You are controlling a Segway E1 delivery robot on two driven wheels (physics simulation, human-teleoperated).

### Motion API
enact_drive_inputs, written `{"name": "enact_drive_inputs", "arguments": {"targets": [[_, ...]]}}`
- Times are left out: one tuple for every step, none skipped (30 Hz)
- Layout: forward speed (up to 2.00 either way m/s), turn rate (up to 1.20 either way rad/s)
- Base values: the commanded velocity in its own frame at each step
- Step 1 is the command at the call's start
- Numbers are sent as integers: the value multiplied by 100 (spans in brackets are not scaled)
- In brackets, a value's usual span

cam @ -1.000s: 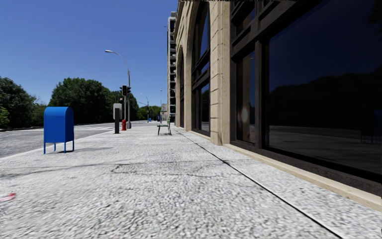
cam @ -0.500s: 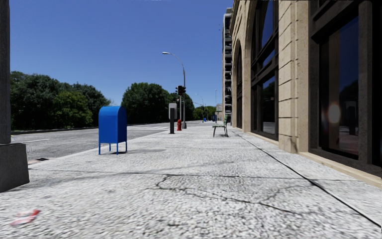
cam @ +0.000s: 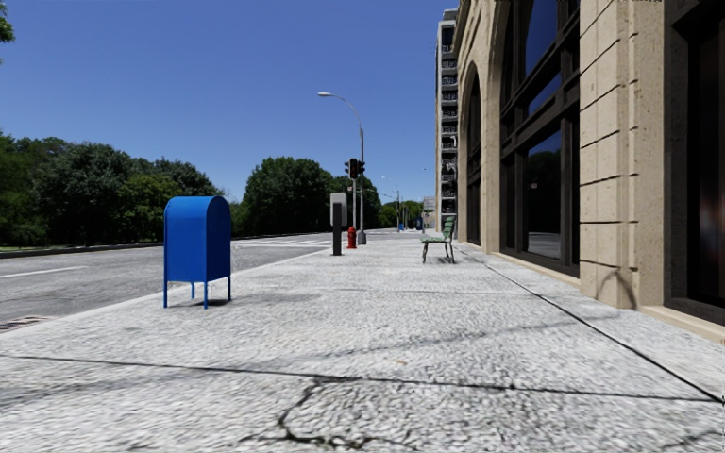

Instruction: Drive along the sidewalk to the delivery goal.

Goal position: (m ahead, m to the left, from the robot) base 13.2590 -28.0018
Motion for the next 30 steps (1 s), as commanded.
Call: {"name": "enact_drive_inputs", "arguments": {"targets": [[169,0],[169,0],[169,0],[169,0],[169,0],[169,0],[169,0],[169,0],[169,0],[169,0],[169,0],[169,0],[169,0],[169,0],[169,0],[169,0],[169,0],[169,0],[169,0],[169,0],[169,0],[169,0],[169,0],[169,0],[169,0],[169,0],[169,0],[169,0],[169,0],[169,0]]}}
